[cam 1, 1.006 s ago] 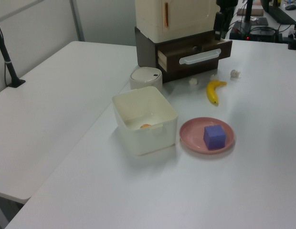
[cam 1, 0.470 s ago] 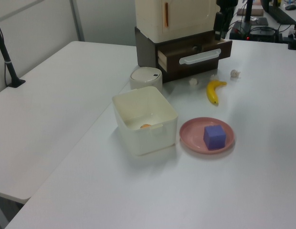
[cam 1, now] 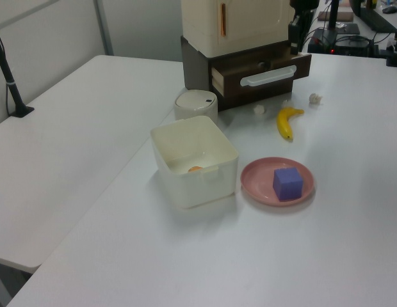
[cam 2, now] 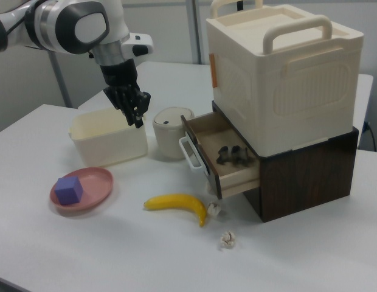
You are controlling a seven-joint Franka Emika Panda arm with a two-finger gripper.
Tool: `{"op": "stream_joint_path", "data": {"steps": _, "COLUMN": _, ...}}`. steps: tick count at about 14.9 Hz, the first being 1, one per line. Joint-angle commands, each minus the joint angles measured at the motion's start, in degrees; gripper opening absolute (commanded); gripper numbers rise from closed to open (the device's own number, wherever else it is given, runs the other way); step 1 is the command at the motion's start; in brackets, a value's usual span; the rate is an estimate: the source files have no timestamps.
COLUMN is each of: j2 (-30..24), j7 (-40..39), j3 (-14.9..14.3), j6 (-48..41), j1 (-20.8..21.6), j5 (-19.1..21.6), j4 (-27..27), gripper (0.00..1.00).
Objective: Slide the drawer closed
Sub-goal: 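Move the gripper to the front of the open wooden drawer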
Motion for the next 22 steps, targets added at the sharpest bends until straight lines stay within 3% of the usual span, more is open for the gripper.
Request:
{"op": "stream_joint_path", "data": {"steps": 1, "j2": -0.6, "j7": 4.2, "j3": -0.5, "j6": -2.7, "j1": 0.4, "j5": 1.1, "j4": 0.2, "gripper": 0.24}}
{"op": "stream_joint_path", "data": {"steps": 7, "j2": 0.0, "j7": 19.4, "j3": -1.0, "j6": -2.8, "j1": -0.2, "j5": 2.2, "j4": -0.1, "gripper": 0.24}}
{"op": "stream_joint_path", "data": {"steps": 10, "j2": 2.3, "j7": 26.6, "j3": -1.3, "j6": 2.9, "j1": -1.9, "j5": 2.2, "j4": -0.2, "gripper": 0.24}}
{"op": "stream_joint_path", "data": {"steps": 14, "j2": 5.8, "j7": 26.4, "j3": -3.3, "j6": 6.9, "j1": -2.2, "j5": 1.8, "j4": 0.1, "gripper": 0.25}}
{"op": "stream_joint_path", "data": {"steps": 18, "j2": 10.8, "j7": 26.6, "j3": -3.4, "j6": 13.6, "j1": -2.8, "j5": 1.2, "j4": 0.3, "gripper": 0.25}}
{"op": "stream_joint_path", "data": {"steps": 22, "j2": 17.6, "j7": 28.2, "j3": -2.8, "j6": 20.1, "j1": -2.8, "j5": -2.9, "j4": 2.6, "gripper": 0.28}}
